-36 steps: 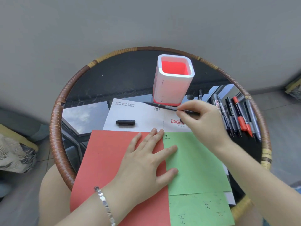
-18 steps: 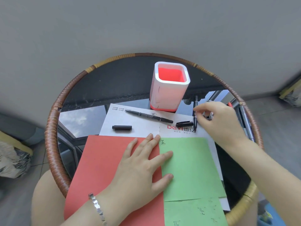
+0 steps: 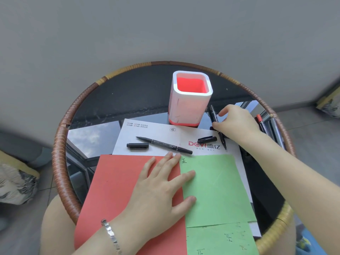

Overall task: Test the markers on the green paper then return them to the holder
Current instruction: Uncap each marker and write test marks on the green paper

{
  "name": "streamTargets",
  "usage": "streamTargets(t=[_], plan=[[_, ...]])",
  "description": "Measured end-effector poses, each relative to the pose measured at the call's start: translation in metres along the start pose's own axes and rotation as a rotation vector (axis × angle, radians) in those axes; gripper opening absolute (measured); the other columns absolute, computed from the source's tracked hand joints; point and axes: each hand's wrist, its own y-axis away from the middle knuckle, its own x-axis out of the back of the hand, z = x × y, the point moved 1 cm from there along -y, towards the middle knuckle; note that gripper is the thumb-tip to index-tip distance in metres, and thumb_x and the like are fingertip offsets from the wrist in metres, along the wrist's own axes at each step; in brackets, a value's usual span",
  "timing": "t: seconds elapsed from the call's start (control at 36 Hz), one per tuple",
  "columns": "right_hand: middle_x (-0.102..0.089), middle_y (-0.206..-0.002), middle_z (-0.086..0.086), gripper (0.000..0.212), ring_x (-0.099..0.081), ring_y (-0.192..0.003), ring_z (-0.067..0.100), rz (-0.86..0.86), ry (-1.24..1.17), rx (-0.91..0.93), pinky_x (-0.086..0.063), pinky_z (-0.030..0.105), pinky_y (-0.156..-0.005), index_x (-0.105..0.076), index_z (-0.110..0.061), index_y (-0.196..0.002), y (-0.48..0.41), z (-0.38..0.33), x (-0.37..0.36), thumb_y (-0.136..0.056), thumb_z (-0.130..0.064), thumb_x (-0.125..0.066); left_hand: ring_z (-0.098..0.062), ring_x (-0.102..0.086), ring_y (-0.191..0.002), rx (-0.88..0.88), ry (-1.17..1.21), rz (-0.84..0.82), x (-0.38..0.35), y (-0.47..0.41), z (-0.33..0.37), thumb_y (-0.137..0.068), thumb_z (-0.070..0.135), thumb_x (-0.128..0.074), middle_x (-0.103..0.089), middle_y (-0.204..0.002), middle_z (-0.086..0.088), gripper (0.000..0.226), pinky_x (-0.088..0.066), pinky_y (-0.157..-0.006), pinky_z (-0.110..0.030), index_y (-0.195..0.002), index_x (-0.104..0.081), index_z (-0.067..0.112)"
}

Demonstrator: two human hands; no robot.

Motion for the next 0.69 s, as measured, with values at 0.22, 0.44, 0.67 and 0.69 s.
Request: streamTargets(t=[0.22, 0.44, 0.67, 0.69], plan=[[-0.051, -0.060, -0.002, 0.015, -0.043, -0.057, 0.012, -0.009, -0.747, -0.045, -0.044, 0.025, -0.064, -0.069, -0.017, -0.079, 0.036, 0.005, 0.030, -0.087, -0.021, -0.057, -0.015, -0.035, -0.131, 0.006, -0.005, 0.005, -0.001, 0.000, 0.000, -0.076, 0.061, -0.041, -0.048, -0.139, -0.002, 0.047, -0.020, -0.103, -0.039, -0.117, -0.054, 0.043], [-0.041, -0.046, -0.004, 0.034, -0.046, -0.035, 0.009, 0.067, -1.234, -0.054, -0.036, 0.016, -0.038, -0.037, -0.016, -0.061, 0.080, 0.012, 0.023, -0.092, -0.021, -0.050, -0.020, -0.041, -0.130, 0.006, -0.007, 0.002, 0.002, 0.000, 0.002, -0.076, 0.060, -0.042, -0.049, -0.137, -0.004, 0.045, -0.020, -0.102, -0.040, -0.116, -0.054, 0.042], [-0.063, -0.052, 0.009, 0.034, -0.066, -0.057, 0.024, -0.348, -1.473, 0.010, -0.056, 0.043, -0.077, -0.063, -0.011, -0.065, 0.097, -0.007, -0.005, -0.070, -0.043, -0.054, -0.020, -0.042, -0.129, 0.010, 0.011, 0.004, 0.002, -0.001, 0.003, -0.074, 0.060, -0.044, -0.050, -0.136, -0.005, 0.046, -0.020, -0.103, -0.040, -0.115, -0.056, 0.042], [-0.062, -0.051, 0.008, 0.035, -0.066, -0.057, 0.023, -0.385, -1.474, 0.024, -0.053, 0.047, -0.080, -0.065, -0.014, -0.064, 0.097, -0.010, -0.008, -0.067, -0.048, -0.058, -0.020, -0.042, -0.130, 0.009, 0.013, 0.003, 0.002, -0.001, 0.002, -0.075, 0.060, -0.044, -0.049, -0.137, -0.005, 0.046, -0.020, -0.103, -0.040, -0.115, -0.055, 0.042]])
